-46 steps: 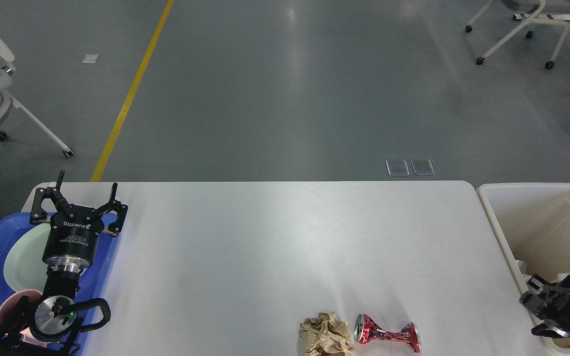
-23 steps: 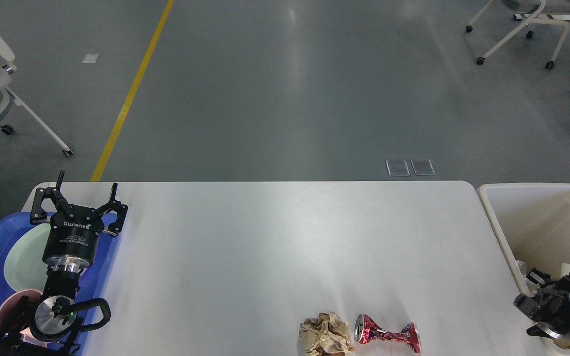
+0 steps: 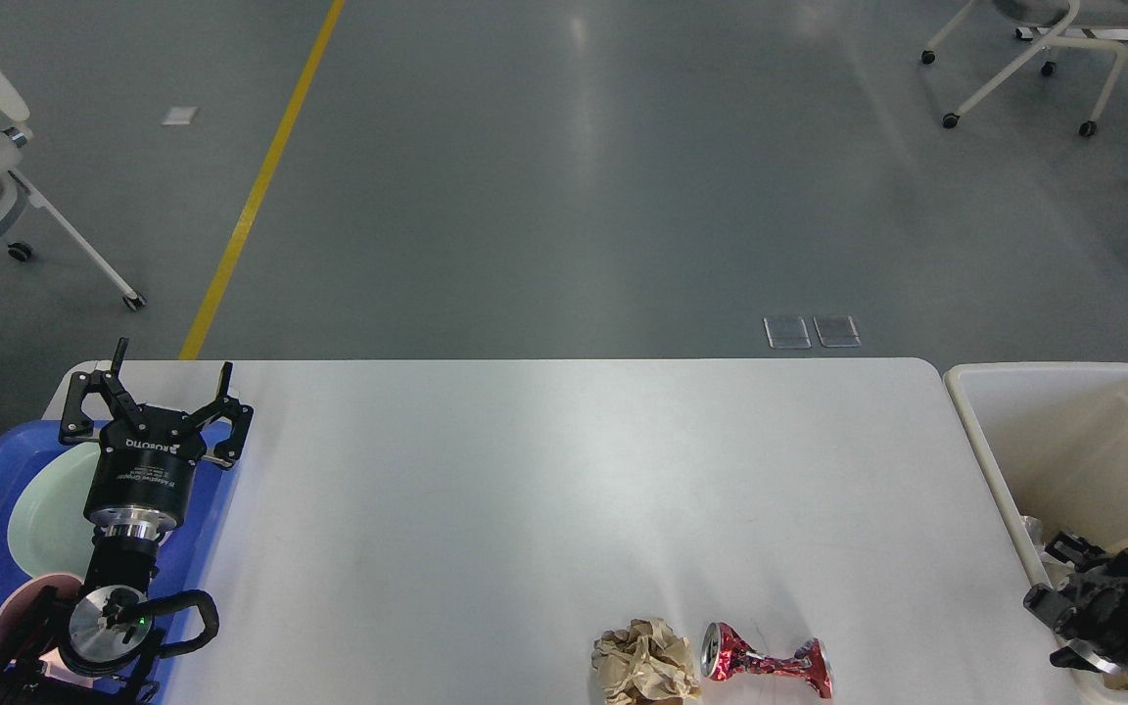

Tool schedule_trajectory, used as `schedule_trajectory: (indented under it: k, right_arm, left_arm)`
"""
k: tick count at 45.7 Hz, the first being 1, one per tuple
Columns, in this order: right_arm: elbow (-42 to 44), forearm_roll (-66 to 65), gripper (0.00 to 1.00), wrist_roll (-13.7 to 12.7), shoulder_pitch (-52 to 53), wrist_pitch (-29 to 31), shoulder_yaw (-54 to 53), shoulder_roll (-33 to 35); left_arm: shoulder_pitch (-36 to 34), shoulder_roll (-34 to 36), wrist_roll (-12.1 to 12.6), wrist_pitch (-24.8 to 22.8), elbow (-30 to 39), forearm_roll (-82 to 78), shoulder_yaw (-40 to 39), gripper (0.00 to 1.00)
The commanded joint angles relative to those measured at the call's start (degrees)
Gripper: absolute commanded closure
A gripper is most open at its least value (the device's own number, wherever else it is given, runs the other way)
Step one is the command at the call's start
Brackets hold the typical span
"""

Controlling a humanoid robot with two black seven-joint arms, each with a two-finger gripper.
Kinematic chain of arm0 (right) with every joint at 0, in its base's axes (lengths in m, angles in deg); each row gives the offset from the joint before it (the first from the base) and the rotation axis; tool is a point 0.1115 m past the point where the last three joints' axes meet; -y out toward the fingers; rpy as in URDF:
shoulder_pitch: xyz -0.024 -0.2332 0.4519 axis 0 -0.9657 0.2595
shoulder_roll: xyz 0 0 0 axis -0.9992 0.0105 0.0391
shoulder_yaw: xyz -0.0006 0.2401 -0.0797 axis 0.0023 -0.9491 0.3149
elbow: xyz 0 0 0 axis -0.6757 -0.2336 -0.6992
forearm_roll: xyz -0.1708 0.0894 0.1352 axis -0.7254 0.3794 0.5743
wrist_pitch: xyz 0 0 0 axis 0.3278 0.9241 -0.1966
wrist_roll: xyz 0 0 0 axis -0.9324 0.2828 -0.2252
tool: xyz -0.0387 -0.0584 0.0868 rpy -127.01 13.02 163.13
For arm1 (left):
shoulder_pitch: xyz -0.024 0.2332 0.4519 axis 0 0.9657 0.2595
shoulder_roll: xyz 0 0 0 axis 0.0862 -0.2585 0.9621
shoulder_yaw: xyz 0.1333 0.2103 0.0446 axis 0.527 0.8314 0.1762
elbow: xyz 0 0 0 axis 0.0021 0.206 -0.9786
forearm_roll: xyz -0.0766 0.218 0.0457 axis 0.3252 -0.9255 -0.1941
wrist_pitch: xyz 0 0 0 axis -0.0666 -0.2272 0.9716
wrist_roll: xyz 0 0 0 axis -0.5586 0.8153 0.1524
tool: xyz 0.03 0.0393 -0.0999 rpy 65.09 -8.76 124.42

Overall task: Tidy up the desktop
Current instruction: 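Lower the cup into the bin and open the right gripper, then raise the right gripper and lower it toward the brown paper wad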

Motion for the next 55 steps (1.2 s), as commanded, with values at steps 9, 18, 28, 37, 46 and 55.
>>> schedule_trajectory:
  k: [9, 18, 28, 37, 46, 55]
  right_arm:
    - [-6.58, -0.25, 0.00, 0.00, 6.21, 5.32, 0.00, 4.36]
    - [-19.33, -9.12, 0.00, 0.00, 18.95, 16.92, 0.53, 10.70]
    - [-35.76, -16.16, 0.00, -0.26, 36.26, 26.42, 5.26, 14.22]
    - [-47.19, -15.28, 0.00, -0.35, 52.53, 38.28, 12.48, 13.60]
    - [-60.46, -14.58, 0.00, -0.61, 68.87, 48.04, 15.02, 13.43]
    - [-73.47, -12.74, 0.00, -0.96, 81.27, 49.10, 16.87, 9.56]
  left_arm:
    - [0.00, 0.00, 0.00, 0.00, -0.05, 0.00, 0.00, 0.04]
    - [0.00, 0.00, 0.00, 0.00, -0.05, 0.00, 0.00, 0.04]
    - [0.00, 0.00, 0.00, 0.00, 0.03, 0.00, 0.09, 0.04]
    - [-0.09, 0.00, 0.00, 0.00, 0.03, 0.00, 0.00, 0.04]
    - [0.00, 0.00, 0.00, 0.00, -0.05, 0.00, 0.00, 0.04]
    - [0.00, 0.00, 0.00, 0.00, -0.05, 0.00, 0.00, 0.04]
